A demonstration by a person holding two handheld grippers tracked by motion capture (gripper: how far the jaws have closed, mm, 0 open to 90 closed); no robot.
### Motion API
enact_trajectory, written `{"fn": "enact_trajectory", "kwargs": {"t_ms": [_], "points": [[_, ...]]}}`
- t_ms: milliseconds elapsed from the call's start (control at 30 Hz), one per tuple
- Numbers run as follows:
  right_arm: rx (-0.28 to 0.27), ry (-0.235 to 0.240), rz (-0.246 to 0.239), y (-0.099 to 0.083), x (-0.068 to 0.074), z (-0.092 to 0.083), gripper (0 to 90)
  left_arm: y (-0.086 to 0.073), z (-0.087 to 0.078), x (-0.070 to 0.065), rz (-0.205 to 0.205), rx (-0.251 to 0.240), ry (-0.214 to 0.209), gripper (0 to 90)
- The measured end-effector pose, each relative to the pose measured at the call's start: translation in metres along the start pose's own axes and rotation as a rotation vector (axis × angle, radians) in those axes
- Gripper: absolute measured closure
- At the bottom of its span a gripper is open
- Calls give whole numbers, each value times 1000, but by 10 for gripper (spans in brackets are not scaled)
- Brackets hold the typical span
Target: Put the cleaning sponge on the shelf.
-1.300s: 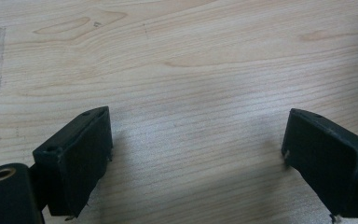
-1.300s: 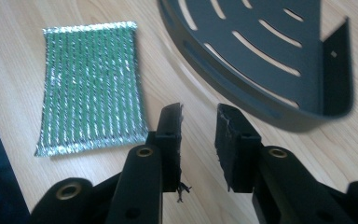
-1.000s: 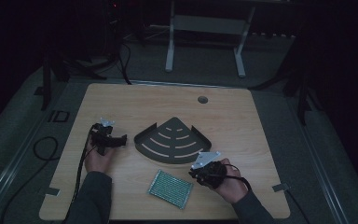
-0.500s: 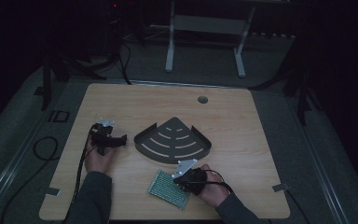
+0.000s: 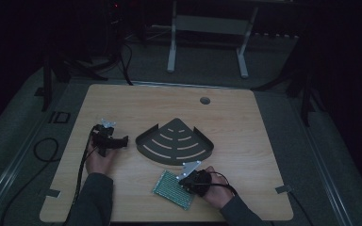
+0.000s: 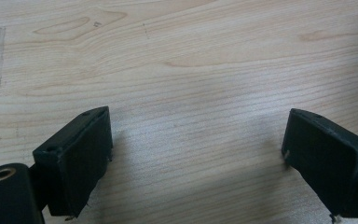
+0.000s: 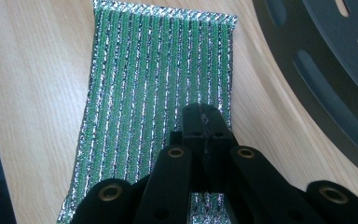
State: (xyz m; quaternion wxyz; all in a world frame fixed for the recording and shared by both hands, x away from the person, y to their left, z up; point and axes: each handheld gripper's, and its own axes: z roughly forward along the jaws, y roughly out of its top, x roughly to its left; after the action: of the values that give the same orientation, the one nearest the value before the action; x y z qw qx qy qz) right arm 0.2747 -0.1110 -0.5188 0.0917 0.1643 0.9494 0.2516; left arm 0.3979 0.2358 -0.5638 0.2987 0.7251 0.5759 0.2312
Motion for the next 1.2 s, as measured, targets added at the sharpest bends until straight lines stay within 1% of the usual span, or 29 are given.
{"fn": "enact_trajectory", "kwargs": {"t_ms": [67,300,367,400,467,767,900,933,1000,1067,1167,1200], "points": [[1,-3,5,-4,-3,-2,899,0,0,0,0,0,0,91],[4,-20,52,-22,-14,-12,898,0,0,0,0,0,0,91],[5,-25,58,-25,-16,-13,899,0,0,0,0,0,0,91],[10,-36,73,-31,-20,-17,899,0,0,0,0,0,0,91],[15,-47,88,-37,-25,-20,898,0,0,0,0,0,0,91],[41,-95,149,-60,-44,-33,898,0,0,0,0,0,0,91],[50,-119,186,-72,-53,-40,898,0,0,0,0,0,0,91],[50,-119,186,-72,-53,-40,899,0,0,0,0,0,0,91],[54,-136,213,-81,-61,-45,898,0,0,0,0,0,0,91],[58,-150,229,-87,-66,-48,898,0,0,0,0,0,0,91],[73,-185,234,-95,-74,-53,899,0,0,0,0,0,0,91],[73,-190,238,-97,-75,-54,899,0,0,0,0,0,0,91]]}}
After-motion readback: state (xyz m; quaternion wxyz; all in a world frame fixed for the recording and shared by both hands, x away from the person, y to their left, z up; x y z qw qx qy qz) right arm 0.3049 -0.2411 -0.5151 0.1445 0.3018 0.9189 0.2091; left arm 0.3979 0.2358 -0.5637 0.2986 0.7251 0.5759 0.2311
